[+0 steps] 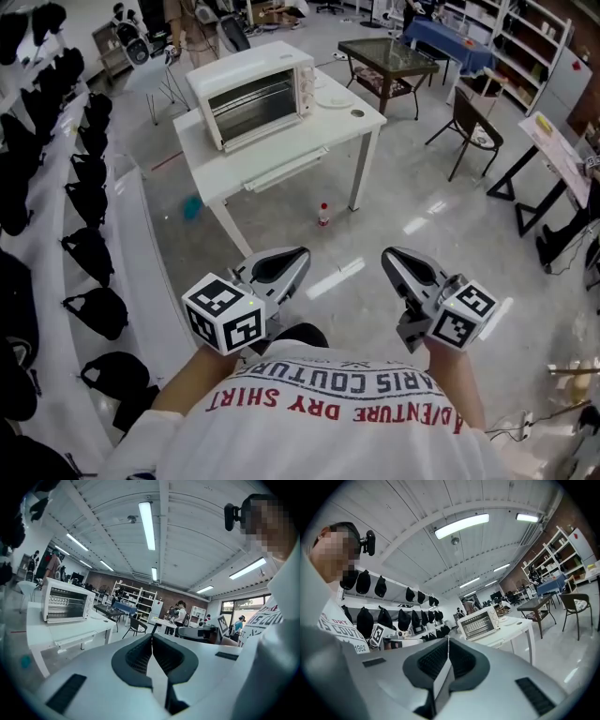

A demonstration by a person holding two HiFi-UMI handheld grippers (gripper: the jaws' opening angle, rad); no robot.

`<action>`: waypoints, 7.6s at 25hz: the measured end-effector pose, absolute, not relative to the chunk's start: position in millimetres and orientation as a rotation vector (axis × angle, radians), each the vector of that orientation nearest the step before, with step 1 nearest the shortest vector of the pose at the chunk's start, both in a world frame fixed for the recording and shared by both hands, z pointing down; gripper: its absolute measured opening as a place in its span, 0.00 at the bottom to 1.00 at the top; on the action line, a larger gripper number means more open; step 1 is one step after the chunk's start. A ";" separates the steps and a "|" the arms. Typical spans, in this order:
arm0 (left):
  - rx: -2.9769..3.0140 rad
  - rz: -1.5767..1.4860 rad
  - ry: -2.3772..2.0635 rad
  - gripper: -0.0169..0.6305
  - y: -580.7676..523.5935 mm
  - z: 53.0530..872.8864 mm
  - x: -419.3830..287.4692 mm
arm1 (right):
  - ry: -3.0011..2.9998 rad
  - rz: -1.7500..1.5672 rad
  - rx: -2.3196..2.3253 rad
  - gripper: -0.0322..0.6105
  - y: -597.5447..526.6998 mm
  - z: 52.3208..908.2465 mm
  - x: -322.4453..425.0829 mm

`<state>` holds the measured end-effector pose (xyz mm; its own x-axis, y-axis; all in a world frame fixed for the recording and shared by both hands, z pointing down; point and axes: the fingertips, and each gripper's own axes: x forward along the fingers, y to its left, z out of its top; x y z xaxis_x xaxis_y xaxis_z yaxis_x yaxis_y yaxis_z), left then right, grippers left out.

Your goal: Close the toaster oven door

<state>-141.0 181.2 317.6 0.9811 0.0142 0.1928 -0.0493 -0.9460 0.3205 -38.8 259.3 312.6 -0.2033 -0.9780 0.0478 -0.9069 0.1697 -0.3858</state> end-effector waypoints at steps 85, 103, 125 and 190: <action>2.212 0.791 -1.122 0.47 -188.2 642.9 -97.7 | 3.105 -1.110 -1.514 0.47 -165.8 639.8 199.8; 2.295 0.802 -1.090 0.35 -211.3 651.9 -84.2 | 3.155 -0.933 -1.587 0.37 -191.0 646.9 191.2; 2.319 0.793 -1.075 0.17 -202.7 634.9 -76.4 | 3.172 -0.928 -1.541 0.21 -183.2 633.0 183.8; 2.344 0.571 -1.263 0.17 -240.5 448.6 -70.7 | 2.856 -0.815 -1.445 0.19 -219.8 451.1 192.8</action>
<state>-70.7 -240.5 448.6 0.5040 -0.6787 0.5342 -0.8493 -0.5019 0.1636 192.8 -219.8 451.1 -0.6069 -0.7121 0.3531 -0.7912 0.4989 -0.3537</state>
